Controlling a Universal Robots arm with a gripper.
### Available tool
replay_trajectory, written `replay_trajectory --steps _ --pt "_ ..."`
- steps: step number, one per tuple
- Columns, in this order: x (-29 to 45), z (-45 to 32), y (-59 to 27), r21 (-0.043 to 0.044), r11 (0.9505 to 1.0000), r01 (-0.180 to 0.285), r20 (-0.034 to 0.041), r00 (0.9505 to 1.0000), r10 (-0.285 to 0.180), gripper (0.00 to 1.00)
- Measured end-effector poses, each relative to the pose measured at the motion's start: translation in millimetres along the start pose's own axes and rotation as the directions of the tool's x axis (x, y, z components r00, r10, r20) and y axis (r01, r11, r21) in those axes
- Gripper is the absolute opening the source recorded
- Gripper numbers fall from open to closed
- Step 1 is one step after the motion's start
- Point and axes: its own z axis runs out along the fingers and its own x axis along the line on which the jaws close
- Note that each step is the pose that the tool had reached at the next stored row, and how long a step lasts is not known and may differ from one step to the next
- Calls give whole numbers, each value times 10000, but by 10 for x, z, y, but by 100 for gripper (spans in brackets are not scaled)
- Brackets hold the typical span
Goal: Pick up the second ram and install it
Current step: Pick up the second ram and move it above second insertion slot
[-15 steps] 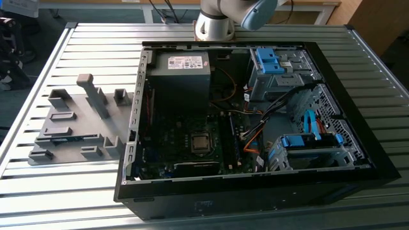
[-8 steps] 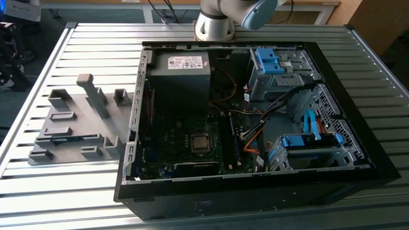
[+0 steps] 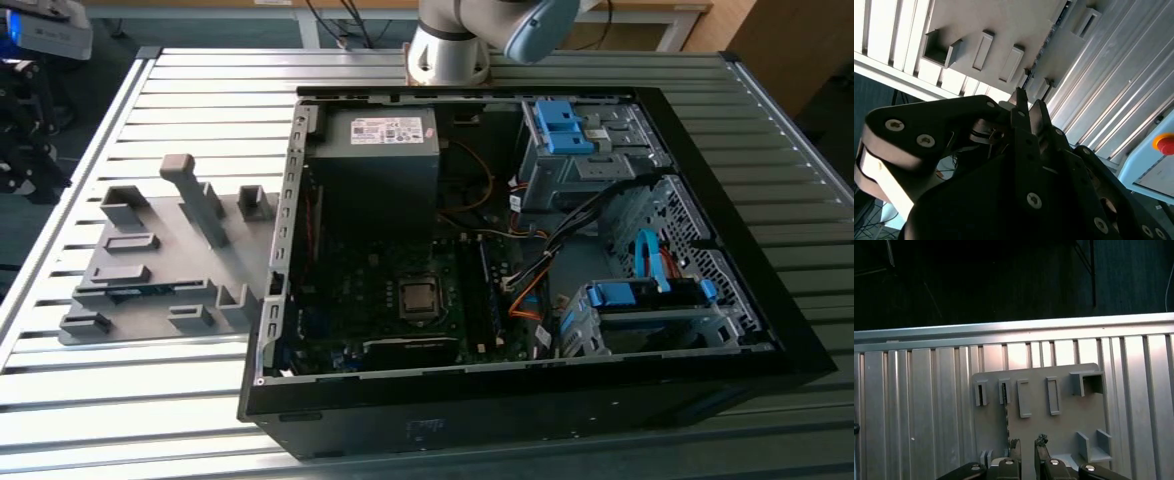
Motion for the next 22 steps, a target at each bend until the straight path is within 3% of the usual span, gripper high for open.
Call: replay_trajectory --steps 2,3,9,16,22 --pt "21 16 -3 0 10000 24 11 10000 -24 25" --pt "29 27 -4 2 10000 34 15 10000 -34 31" --pt "52 95 -7 13 9999 131 14 9999 -131 31" --pt "58 152 -9 141 9996 244 16 9997 -245 31" --pt "58 170 -9 174 9994 282 16 9996 -283 31"
